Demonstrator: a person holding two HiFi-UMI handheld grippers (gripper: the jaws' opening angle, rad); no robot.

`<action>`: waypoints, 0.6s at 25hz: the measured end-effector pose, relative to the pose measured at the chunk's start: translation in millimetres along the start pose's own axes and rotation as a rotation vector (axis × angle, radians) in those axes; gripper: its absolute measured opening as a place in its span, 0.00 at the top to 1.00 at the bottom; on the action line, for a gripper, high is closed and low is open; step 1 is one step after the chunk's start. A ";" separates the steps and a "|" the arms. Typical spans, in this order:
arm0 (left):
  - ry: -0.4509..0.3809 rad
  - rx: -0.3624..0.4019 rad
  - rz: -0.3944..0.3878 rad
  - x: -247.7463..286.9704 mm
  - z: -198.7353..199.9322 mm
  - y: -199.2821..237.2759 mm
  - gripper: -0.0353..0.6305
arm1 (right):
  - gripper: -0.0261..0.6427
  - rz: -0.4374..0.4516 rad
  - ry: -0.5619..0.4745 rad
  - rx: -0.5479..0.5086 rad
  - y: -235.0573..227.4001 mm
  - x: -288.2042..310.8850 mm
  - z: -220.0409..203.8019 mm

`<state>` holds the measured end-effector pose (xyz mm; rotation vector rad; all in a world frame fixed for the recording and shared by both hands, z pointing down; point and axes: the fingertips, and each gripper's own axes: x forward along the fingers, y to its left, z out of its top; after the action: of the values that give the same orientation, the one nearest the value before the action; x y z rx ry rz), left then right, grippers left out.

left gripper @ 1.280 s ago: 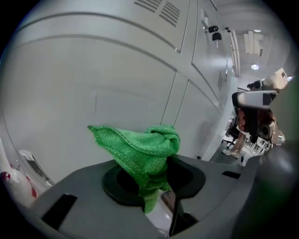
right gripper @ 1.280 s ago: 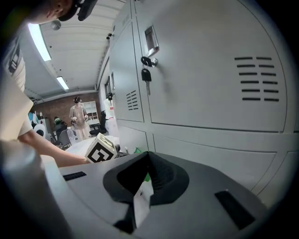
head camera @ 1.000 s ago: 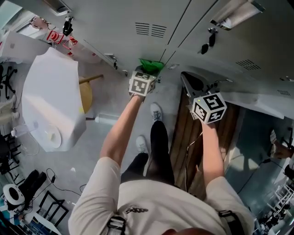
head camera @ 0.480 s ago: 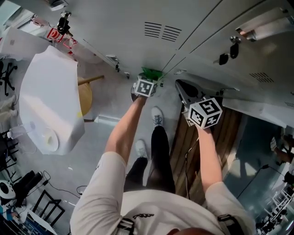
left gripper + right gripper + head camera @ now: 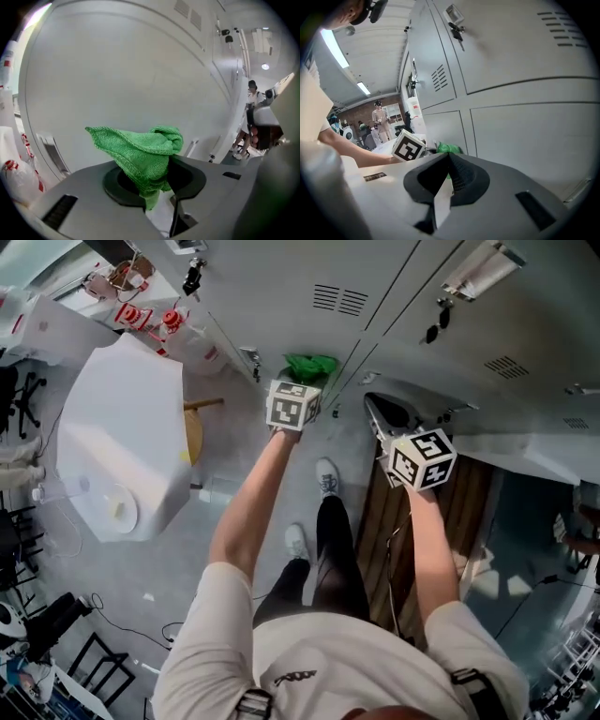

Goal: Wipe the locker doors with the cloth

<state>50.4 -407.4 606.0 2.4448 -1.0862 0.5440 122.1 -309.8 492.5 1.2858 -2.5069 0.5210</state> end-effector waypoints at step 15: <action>-0.321 0.206 0.170 -106.7 147.1 -5.6 0.75 | 0.95 -0.015 -0.090 -0.029 25.3 -12.8 48.2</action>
<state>15.4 -414.7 427.7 2.6992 -1.4401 0.3336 104.8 -307.9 439.3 1.3447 -2.5655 0.4306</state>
